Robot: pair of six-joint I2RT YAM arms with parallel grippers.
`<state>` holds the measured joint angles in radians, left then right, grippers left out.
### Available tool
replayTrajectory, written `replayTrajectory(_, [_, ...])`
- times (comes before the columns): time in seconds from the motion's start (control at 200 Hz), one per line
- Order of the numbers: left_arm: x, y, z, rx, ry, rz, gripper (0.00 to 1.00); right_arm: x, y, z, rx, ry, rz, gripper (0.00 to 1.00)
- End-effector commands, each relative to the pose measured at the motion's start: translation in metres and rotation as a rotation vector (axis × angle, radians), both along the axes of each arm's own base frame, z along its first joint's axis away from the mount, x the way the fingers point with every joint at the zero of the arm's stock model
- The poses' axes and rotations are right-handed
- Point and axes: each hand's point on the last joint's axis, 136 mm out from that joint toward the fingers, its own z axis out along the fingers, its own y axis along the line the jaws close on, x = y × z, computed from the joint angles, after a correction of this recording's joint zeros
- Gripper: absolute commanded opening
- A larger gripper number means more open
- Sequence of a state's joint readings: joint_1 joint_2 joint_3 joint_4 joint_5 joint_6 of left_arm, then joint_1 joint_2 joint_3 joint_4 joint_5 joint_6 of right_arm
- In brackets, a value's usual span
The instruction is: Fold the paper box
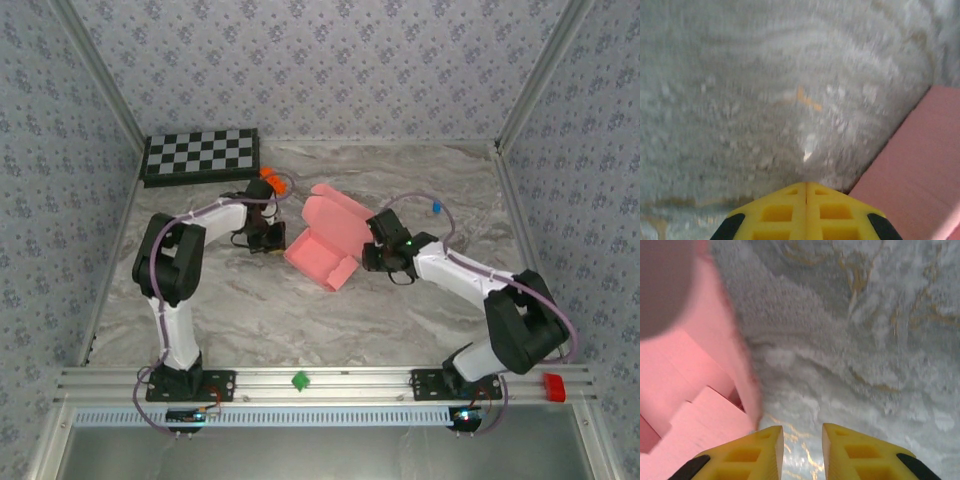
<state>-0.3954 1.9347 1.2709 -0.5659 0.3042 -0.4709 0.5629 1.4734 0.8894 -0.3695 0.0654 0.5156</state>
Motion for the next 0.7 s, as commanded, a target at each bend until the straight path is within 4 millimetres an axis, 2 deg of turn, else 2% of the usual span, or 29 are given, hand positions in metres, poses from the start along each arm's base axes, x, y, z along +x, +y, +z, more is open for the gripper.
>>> replayTrajectory(0.0, [-0.008, -0.011, 0.021, -0.064, -0.031, 0.013, 0.00, 0.022, 0.003, 0.007, -0.019, -0.036, 0.015, 0.28])
replayTrajectory(0.125, [-0.019, -0.021, 0.026, -0.085, -0.041, 0.009, 0.00, 0.037, 0.009, 0.006, -0.031, -0.033, 0.059, 0.28])
replayTrajectory(0.39, [-0.038, -0.028, 0.037, -0.063, -0.074, 0.020, 0.00, 0.068, 0.027, 0.011, -0.052, -0.045, 0.165, 0.28])
replayTrajectory(0.43, [-0.039, -0.029, 0.039, -0.065, -0.083, 0.020, 0.00, 0.068, 0.026, 0.006, -0.065, -0.032, 0.178, 0.28])
replayTrajectory(0.455, [-0.041, -0.030, 0.041, -0.067, -0.088, 0.018, 0.00, 0.078, 0.031, 0.017, -0.053, -0.061, 0.187, 0.28])
replayTrajectory(0.51, [-0.044, -0.029, 0.043, -0.062, -0.093, 0.021, 0.00, 0.085, 0.034, 0.019, -0.057, -0.064, 0.204, 0.28])
replayTrajectory(0.695, [-0.048, -0.016, 0.054, -0.026, -0.141, 0.036, 0.02, 0.095, 0.041, 0.041, -0.052, -0.115, 0.252, 0.28])
